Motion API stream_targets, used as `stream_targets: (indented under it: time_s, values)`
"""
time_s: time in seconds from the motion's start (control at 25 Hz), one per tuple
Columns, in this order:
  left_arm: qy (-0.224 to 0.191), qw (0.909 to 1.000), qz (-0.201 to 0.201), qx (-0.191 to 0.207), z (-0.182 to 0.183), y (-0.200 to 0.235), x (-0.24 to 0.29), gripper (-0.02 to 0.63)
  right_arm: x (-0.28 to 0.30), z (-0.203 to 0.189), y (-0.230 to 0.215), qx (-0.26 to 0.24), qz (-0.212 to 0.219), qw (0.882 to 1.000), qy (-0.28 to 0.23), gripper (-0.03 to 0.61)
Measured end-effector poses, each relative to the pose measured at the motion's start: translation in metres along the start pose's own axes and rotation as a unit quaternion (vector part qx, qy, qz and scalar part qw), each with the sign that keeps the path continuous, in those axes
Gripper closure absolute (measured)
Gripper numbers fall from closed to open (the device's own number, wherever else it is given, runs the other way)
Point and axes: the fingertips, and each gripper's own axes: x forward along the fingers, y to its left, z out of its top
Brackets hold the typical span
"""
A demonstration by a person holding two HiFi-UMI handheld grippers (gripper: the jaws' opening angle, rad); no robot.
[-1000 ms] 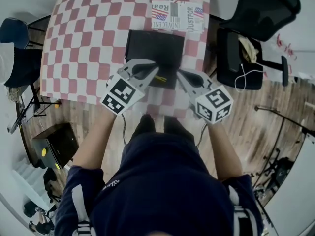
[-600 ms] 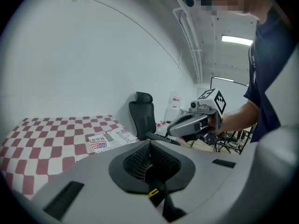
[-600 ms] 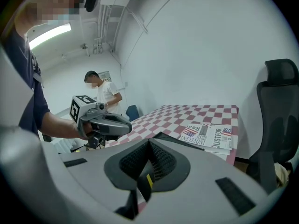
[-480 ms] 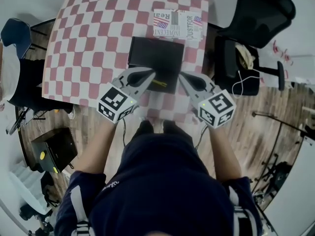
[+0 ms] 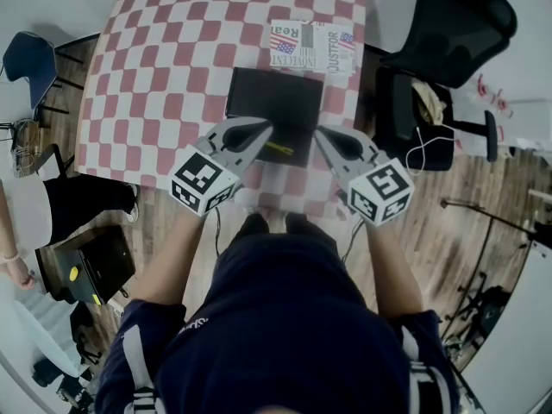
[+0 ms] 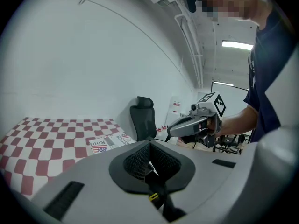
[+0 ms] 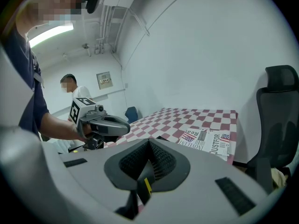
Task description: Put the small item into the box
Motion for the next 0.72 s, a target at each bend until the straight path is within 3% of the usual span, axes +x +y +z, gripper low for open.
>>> stream_targets:
  time_s: [0.72]
  values:
    - [0.001,1.0000,0.000,-0.001,-0.0027,-0.0006,0.0042,0.583,-0.0003,-0.0019,-0.0022,-0.002,0.002,1.000,0.003,0.563]
